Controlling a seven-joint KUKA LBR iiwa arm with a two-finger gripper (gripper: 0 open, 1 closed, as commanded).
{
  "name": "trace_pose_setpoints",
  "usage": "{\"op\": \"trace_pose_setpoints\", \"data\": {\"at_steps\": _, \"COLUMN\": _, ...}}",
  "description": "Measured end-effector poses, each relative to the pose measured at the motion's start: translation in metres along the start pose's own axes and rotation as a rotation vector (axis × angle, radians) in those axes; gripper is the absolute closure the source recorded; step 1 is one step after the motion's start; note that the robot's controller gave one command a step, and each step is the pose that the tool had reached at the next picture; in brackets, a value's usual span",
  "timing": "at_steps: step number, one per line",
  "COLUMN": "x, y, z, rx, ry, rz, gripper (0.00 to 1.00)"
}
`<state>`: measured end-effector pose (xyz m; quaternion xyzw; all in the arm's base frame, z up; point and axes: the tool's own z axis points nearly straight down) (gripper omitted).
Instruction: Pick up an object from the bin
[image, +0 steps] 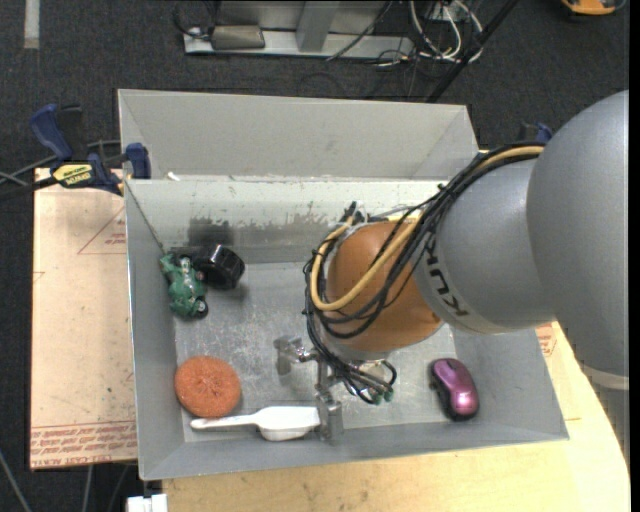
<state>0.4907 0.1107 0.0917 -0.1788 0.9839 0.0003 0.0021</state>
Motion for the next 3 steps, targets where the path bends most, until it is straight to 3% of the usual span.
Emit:
{"op": "trace_pose_setpoints", "data": {"at_steps": 1, "x": 0.000, "y": 0.027, "z": 0.022, "rx": 0.000, "ry": -0.005, "rz": -0.121, "gripper": 1.00}}
{"op": "trace_pose_setpoints", "data": {"at_steps": 2, "x": 0.000, "y": 0.027, "z": 0.022, "rx": 0.000, "ry": -0.005, "rz": -0.121, "gripper": 1.00}}
{"op": "trace_pose_setpoints", "data": {"at_steps": 3, "x": -0.010, "y": 0.028, "z": -0.178, "rx": -0.001, "ry": -0.004, "rz": -0.028, "gripper": 1.00}}
